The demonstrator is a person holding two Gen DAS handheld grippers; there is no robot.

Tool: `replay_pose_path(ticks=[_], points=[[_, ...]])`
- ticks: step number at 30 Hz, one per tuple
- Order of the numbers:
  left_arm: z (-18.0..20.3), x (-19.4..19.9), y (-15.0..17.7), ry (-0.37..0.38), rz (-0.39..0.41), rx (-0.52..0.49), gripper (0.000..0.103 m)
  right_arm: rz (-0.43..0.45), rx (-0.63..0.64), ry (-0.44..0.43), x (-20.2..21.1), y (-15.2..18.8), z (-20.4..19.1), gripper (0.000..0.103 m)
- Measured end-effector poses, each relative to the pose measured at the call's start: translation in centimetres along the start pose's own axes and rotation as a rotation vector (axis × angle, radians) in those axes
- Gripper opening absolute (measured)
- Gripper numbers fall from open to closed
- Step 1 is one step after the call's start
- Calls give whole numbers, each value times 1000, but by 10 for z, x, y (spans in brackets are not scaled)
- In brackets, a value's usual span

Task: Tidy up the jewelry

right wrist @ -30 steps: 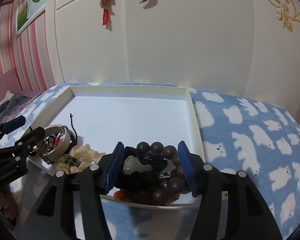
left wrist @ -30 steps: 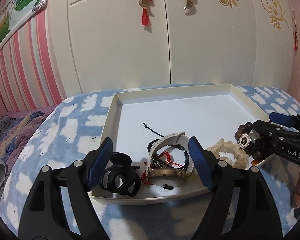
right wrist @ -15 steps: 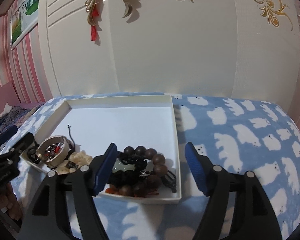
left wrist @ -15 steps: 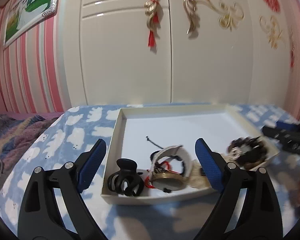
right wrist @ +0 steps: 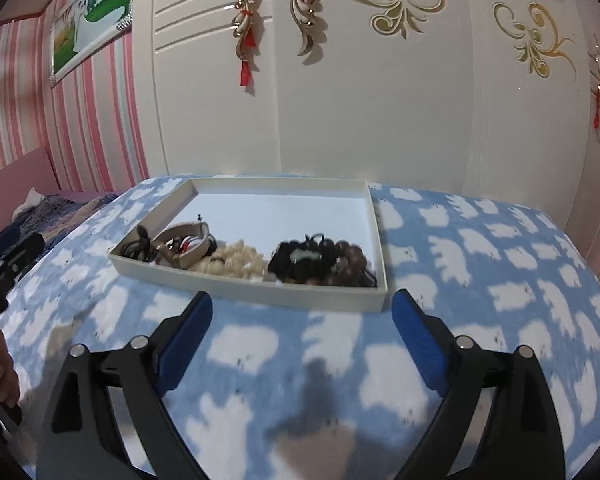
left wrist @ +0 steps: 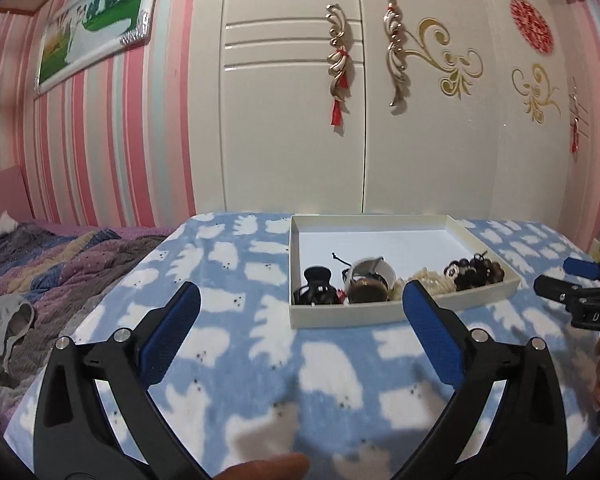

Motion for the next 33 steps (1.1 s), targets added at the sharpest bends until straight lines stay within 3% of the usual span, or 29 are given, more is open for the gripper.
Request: replay_pose_path(ticks=[9, 17, 33], points=[[14, 18, 15, -11, 58, -59, 100, 37, -18, 36, 10, 25, 7, 92], [5, 10, 17, -16, 18, -8, 100, 42, 19, 60, 10, 25, -1, 101], [0, 8, 18, -7, 12, 16, 100, 52, 41, 88, 13, 26, -4, 101]])
Point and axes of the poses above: each gripper's, at about its wrist camera, not at the fingertips, and x roughly against the way its jaws point, z to its right, y to its underside, the point moved 3 cm from there along -x, roughly the way its jaws point, and after that the axes turned 5 degrees about -y, right-handed, at the moved point
